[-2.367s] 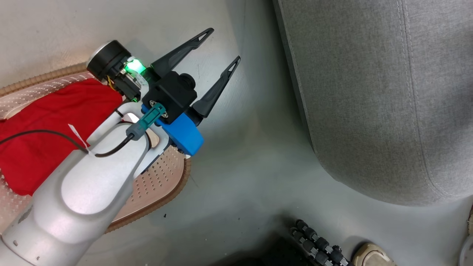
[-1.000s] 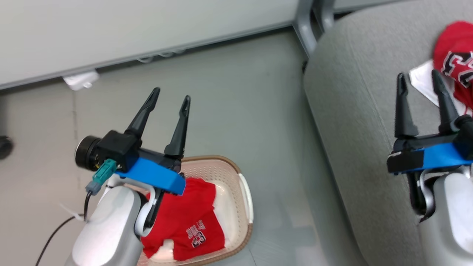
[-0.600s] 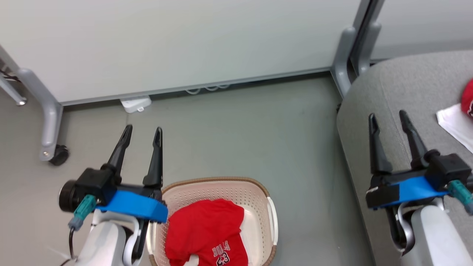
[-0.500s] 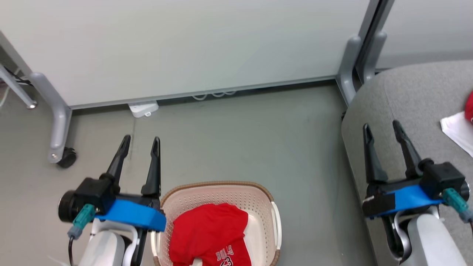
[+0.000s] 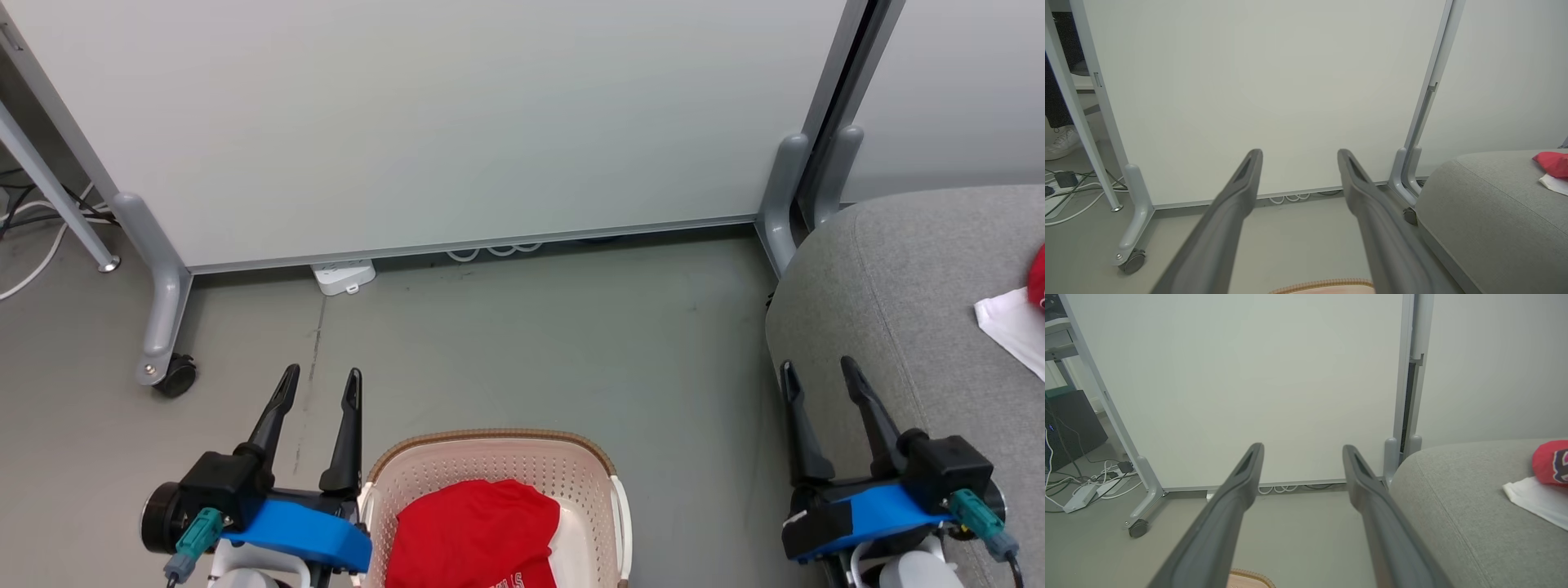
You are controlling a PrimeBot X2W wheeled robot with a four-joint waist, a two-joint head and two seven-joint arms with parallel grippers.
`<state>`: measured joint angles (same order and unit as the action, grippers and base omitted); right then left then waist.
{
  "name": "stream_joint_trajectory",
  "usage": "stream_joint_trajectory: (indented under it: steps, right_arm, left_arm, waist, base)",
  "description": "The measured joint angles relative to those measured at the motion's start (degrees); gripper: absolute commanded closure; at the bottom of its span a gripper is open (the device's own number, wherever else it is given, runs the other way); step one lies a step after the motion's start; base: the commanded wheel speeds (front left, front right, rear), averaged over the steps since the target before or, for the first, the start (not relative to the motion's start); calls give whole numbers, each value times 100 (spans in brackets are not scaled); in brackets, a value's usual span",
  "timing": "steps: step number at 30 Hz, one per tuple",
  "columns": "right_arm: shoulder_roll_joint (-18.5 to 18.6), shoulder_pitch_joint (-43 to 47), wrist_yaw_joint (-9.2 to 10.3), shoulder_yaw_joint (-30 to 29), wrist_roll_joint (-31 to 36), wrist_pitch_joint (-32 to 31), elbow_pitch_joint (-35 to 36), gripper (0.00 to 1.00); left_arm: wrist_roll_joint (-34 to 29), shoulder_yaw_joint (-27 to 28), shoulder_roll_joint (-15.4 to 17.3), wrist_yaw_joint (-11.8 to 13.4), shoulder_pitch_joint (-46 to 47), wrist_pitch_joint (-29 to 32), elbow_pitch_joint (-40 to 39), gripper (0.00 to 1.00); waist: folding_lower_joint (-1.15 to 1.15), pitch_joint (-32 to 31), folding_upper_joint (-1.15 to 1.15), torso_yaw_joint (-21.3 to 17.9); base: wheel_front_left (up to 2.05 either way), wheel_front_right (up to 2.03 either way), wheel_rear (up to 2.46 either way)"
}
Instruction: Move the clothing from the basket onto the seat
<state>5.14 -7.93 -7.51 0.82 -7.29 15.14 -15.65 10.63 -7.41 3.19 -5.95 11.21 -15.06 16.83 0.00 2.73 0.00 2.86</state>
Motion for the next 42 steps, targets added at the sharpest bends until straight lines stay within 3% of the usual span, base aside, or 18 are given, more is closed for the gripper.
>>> stream_joint_trajectory:
  steps: [25, 37, 42]
  right_arm:
    - [-166, 238, 0, -41, -32, 0, -7, 0]
    - [-125, -259, 0, -83, 22, 0, 180, 0]
    - [-124, -677, 0, -96, 56, 0, 314, 0]
  left_arm:
    - [-75, 20, -35, -85, -66, 0, 76, 0]
    - [-302, -1044, -30, -136, 1040, 0, 982, 0]
    - [-226, -1595, 168, -137, 1616, 0, 1506, 0]
  waist:
    - [0, 32, 0, -104]
    - [1, 688, 0, -228]
    - [1, 1156, 0, -368]
  base:
    - [0, 0, 0]
    - [0, 0, 0]
    - [0, 0, 0]
